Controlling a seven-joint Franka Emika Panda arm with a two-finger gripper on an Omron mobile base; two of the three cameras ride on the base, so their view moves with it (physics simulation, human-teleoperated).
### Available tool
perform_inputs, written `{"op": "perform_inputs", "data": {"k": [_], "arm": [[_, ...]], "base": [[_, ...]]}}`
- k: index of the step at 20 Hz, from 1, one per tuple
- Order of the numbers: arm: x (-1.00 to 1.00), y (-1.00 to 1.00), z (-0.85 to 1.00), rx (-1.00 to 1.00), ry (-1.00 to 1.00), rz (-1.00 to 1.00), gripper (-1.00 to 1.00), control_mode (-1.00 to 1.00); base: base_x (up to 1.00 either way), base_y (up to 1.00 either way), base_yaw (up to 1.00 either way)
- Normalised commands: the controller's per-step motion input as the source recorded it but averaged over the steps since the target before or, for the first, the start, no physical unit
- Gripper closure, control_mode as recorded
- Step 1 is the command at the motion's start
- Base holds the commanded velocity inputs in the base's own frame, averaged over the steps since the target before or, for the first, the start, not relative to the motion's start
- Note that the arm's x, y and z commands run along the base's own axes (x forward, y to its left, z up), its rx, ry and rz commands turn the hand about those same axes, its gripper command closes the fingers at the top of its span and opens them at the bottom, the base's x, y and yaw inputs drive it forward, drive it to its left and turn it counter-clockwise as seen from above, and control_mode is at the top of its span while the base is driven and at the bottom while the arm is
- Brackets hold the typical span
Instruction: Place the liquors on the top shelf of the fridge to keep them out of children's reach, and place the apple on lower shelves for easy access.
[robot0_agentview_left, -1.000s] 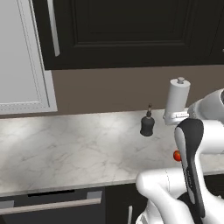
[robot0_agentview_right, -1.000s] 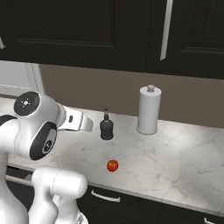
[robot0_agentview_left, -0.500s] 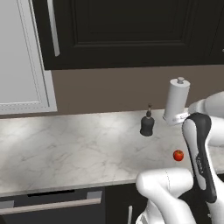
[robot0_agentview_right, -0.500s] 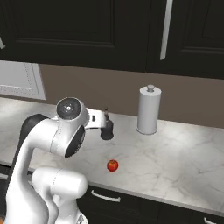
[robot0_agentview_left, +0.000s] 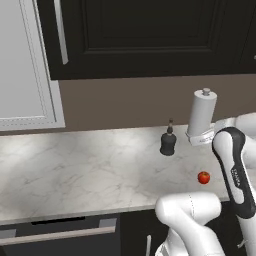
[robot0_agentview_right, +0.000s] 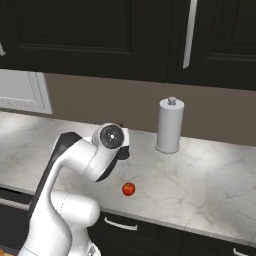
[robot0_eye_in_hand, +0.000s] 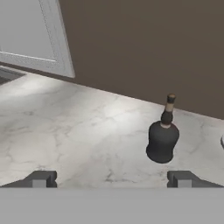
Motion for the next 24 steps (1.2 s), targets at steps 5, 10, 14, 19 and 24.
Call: {"op": "perform_inputs", "data": {"k": [5,10,14,19,24], "arm": [[0.31,-0.07,-0.05,0.14,-0.07,0.05,-1.00,-1.00],[0.31,-0.13,-0.04,0.15,-0.04,0.04,-1.00,-1.00],[0.30,-0.16,-0.06,0.13,-0.04,0.05,-1.00,-1.00],[0.36,-0.08,-0.10,0.05,-0.02,0.06,-1.00,-1.00],[0.32,0.00,-0.17,0.00,-0.06,0.05,-1.00,-1.00]], "base": [[0.00,0.00,0.00],[0.00,0.00,0.00],[0.00,0.00,0.00],[0.00,0.00,0.00],[0.00,0.00,0.00]]}}
